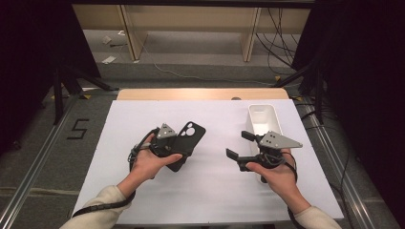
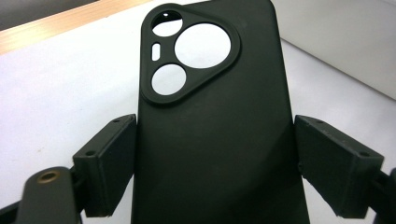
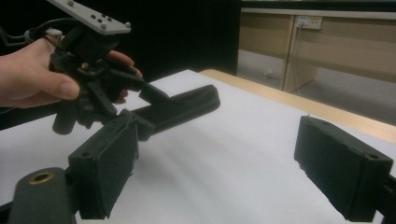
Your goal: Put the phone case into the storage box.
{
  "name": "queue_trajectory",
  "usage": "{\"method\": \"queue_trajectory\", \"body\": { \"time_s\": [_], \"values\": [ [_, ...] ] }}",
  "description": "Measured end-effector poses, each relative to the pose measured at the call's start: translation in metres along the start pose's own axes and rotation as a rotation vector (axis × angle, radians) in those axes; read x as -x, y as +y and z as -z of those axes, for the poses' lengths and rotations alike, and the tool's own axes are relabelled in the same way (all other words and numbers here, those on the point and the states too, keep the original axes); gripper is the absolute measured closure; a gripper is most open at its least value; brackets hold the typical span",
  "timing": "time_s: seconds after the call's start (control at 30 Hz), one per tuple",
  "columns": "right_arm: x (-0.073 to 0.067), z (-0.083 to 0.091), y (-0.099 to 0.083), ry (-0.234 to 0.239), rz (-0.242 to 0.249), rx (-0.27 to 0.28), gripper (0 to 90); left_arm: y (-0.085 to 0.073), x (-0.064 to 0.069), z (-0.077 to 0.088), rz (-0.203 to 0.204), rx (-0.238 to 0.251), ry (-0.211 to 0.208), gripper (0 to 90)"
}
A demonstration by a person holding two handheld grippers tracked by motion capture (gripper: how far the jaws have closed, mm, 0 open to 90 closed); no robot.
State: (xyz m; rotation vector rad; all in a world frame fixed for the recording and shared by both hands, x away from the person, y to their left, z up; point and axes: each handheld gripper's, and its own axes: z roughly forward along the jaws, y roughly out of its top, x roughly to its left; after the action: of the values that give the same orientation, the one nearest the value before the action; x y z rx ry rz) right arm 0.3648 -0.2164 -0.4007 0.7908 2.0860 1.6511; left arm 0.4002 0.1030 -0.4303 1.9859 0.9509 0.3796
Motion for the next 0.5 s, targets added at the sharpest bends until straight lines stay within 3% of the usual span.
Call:
{"method": "queue_trajectory", "body": {
  "time_s": [0.5],
  "values": [
    [0.001,-0.032,0.011,-0.009,0.003,-0.017,10.8,-0.001,0.013,0.007,-0.020,0.024,-0.015,15.9]
  ]
}}
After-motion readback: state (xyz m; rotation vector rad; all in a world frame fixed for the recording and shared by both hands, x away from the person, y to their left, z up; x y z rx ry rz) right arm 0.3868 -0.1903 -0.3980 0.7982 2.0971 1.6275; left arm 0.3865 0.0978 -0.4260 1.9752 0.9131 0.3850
